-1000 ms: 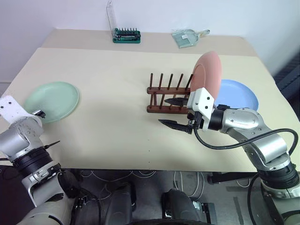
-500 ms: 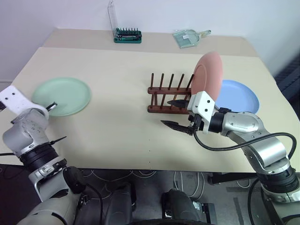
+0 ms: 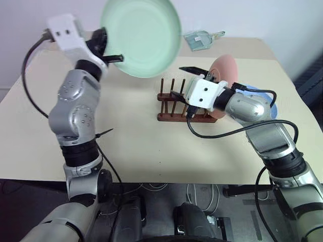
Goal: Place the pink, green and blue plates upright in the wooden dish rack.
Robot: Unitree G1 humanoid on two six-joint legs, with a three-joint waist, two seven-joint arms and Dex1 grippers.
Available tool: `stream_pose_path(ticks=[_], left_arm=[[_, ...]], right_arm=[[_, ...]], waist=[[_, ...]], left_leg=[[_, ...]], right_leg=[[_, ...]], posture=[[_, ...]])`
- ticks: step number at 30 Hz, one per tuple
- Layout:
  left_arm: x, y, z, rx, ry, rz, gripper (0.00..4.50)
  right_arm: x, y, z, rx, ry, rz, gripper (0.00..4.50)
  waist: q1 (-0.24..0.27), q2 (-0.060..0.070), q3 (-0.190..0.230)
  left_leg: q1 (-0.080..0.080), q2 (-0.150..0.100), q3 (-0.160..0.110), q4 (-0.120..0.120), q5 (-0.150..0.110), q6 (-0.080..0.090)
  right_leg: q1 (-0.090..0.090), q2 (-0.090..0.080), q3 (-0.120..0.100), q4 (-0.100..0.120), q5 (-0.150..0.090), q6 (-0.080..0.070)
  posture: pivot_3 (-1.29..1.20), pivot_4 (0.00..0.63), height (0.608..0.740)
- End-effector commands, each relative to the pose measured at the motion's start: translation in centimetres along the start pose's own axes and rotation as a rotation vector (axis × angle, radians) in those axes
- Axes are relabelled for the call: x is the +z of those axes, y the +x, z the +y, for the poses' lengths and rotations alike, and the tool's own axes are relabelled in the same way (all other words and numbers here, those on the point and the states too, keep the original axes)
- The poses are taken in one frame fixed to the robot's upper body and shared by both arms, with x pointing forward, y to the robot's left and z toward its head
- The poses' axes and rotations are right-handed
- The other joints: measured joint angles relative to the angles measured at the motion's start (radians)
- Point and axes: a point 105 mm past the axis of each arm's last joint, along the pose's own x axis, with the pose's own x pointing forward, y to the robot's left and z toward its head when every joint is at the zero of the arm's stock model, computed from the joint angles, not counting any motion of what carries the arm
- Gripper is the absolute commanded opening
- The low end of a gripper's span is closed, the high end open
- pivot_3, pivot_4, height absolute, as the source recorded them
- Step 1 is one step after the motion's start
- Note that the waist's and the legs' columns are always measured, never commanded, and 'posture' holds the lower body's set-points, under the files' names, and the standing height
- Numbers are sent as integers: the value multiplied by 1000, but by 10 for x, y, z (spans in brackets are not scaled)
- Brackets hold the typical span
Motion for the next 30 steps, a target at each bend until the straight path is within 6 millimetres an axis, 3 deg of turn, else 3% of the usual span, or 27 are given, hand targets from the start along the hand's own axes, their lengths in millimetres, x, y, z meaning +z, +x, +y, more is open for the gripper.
stream_pose_path(ticks=[1, 7, 10, 15, 16, 19, 26, 30], left_arm=[[21, -2, -25, -101, 1, -76, 55], [14, -6, -41, -186, -33, -45, 55], [12, -6, -40, -183, -35, -36, 0], [8, -5, -35, -158, -57, -11, 0], [8, -5, -34, -157, -69, -11, 0], [12, -5, -32, -149, -128, -40, 976], [41, -10, 6, -12, -303, -234, 4472], [60, -15, 55, 149, -290, -339, 4472]], right_arm=[[12, 6, -9, -53, -147, -45, 3315], [6, 13, 1, -39, -229, -36, 3315], [7, 14, 4, -36, -225, -51, 2440], [8, 14, 5, -41, -222, -59, 55], [8, 14, 5, -42, -222, -60, 55], [7, 14, 5, -48, -226, -58, 0], [6, 13, -2, -82, -244, -51, 0], [12, 10, -18, -152, -141, -79, 0]], waist=[[0, 0, 0], [1, 0, 0], [2, 0, 0], [1, 0, 0], [1, 0, 0], [3, 0, 0], [-1, 0, 0], [-2, 1, 0]], left_leg=[[0, 0, 0, 0, 0, 0], [0, 0, 0, 0, 0, 0], [0, 0, 0, 1, 0, 0], [0, 0, 0, 1, 0, 0], [0, 0, 0, 1, 0, 0], [0, 0, 0, 1, 0, 0], [0, 1, -1, 2, 1, -1], [0, 1, -1, 2, 1, -1]], right_leg=[[0, 0, 0, 0, 0, 0], [0, 1, 0, 0, 0, 0], [1, 1, 0, 0, 0, 0], [1, 1, 0, 0, 0, 0], [1, 1, 0, 0, 0, 0], [1, 1, 0, 0, 0, 0], [1, 1, 0, 0, 0, 0], [1, 1, 0, 0, 0, 0]], posture=[[0, 150, 732], [0, 150, 732], [0, 150, 732], [0, 150, 732], [0, 150, 732], [0, 150, 732], [0, 150, 732], [0, 150, 732]])
